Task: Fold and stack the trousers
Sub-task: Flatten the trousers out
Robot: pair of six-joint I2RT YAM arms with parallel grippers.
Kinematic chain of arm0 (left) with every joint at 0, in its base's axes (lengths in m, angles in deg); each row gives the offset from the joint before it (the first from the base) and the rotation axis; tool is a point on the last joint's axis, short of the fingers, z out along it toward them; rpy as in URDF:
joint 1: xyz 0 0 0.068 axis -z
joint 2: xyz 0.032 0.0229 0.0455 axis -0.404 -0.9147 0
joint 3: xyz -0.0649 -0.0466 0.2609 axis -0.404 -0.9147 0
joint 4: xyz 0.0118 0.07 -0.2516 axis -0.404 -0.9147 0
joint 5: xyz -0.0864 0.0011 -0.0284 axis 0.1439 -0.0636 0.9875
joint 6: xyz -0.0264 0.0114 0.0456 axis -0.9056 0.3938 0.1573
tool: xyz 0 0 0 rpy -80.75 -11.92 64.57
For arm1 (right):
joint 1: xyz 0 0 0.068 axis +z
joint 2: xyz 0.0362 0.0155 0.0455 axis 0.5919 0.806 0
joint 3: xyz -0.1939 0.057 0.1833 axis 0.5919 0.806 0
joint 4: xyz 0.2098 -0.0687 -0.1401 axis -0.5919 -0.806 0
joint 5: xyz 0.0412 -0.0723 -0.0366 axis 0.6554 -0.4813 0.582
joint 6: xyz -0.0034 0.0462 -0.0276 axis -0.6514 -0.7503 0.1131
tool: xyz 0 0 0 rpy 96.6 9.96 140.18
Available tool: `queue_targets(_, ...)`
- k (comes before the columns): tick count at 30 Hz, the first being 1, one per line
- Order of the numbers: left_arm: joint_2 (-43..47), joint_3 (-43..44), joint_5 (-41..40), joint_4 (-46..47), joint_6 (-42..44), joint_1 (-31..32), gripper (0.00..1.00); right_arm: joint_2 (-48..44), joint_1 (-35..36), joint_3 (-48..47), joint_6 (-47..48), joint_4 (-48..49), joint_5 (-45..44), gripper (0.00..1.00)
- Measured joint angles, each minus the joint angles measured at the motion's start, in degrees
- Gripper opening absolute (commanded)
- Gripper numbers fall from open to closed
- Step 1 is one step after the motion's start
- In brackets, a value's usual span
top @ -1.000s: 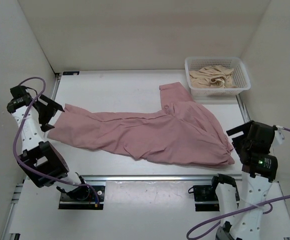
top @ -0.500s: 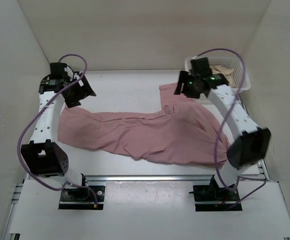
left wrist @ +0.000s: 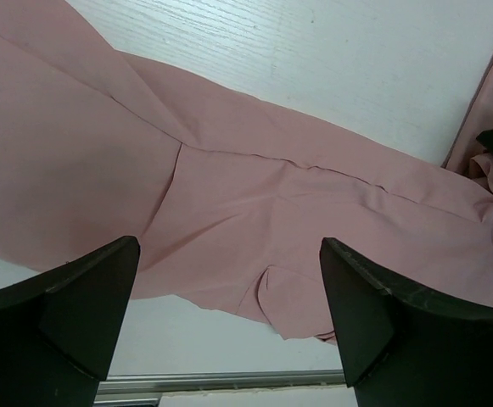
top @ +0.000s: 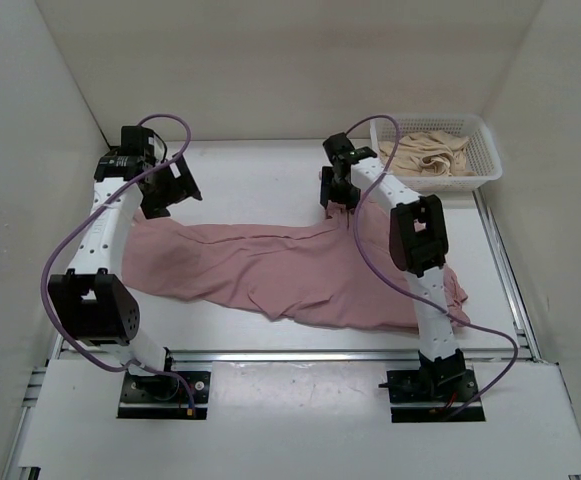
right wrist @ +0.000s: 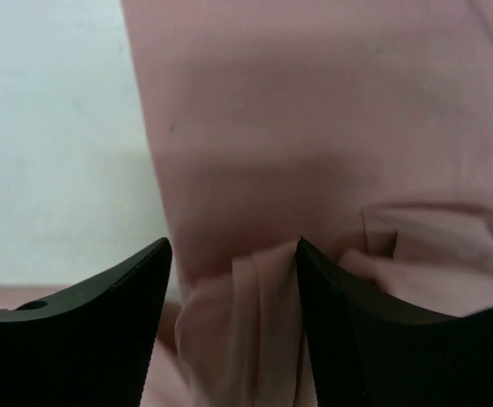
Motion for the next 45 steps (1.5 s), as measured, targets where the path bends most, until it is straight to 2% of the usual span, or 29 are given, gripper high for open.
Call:
queue_targets(1,0.0,0.0,-0.3,-0.1,0.0,0.0,1.00,1.4,0.0,-1.2,-0.1,0.2,-0.5,0.64)
queue_targets(3,0.0,0.0,-0.8,-0.4,0.0,0.1,1.00,3.8,-0.2,-3.1,-0.3,0.2,-0.7,0.55)
queue_targets(4,0.0,0.0,-0.9,-0.5,0.0,0.1,1.00,5.0,-0.2,-3.9,-0.4,0.3,-0.6,0.48)
queue_targets(5,0.0,0.0,-1.1,-0.6,0.0,0.1,1.00,6.0,-0.1,-4.4,-0.3,0.4,-0.5,0.33)
queue_targets(7,0.0,0.0,-1.4,-0.7,0.0,0.1,1.00,6.6,0.1,-5.5,-0.1,0.3,-0.5,0.12)
queue_targets(9,-0.2,0.0,-1.4,-0.8,0.0,0.1,1.00,6.7,0.7,-5.7,-0.4,0.6,0.6,0.00)
queue_targets(12,-1.1,0.0,-1.3,-0.6,0.0,0.4,1.00,5.7,2.5,-3.5,-0.2,2.4,1.8,0.00)
queue_targets(20,-10.2,2.6,-0.7,0.3,-0.1,5.6,1.00,-5.9,14.2,13.6,2.1,8.6,8.7,0.00)
queue_targets(21,-11.5,2.9,-0.6,0.3,-0.2,6.4,1.00,-7.4,15.7,14.9,2.4,9.4,9.4,0.03)
queue_targets(22,-12.7,3.1,-0.5,0.4,-0.2,7.3,1.00,-8.7,16.7,16.0,2.5,10.2,9.5,0.18)
queue_targets(24,-14.7,3.5,-0.3,0.5,-0.4,8.7,1.00,-12.1,17.8,19.1,2.2,11.8,9.0,0.32)
queue_targets(26,-16.6,4.3,-0.2,0.3,-0.6,10.1,1.00,-17.3,17.2,23.5,1.4,13.7,7.8,0.52)
queue_targets(28,-18.3,5.8,-0.2,0.3,-0.8,11.3,1.00,-24.3,14.6,28.8,0.4,15.2,6.8,0.61)
queue_targets(31,-19.9,7.5,-0.2,0.7,-1.2,12.4,1.00,-31.8,7.9,30.7,0.1,15.4,5.5,0.62)
queue_targets(33,-20.0,7.6,-0.3,1.1,-1.8,12.8,1.00,-31.5,3.4,26.4,0.6,14.3,3.9,0.62)
queue_targets(35,-20.0,7.5,-0.6,1.2,-2.4,12.8,1.00,-26.2,1.4,17.0,2.1,11.2,2.7,0.64)
queue_targets(37,-19.7,7.1,-0.9,1.6,-3.0,12.7,1.00,-18.9,1.3,7.9,3.7,10.3,2.2,0.73)
queue_targets(39,-18.8,5.7,-1.2,1.9,-3.5,12.3,1.00,-11.9,1.8,1.2,4.9,8.9,1.9,0.78)
queue_targets(45,-9.5,-0.9,-0.4,1.3,-3.5,7.0,1.00,1.8,2.3,-6.1,6.0,4.2,0.1,0.78)
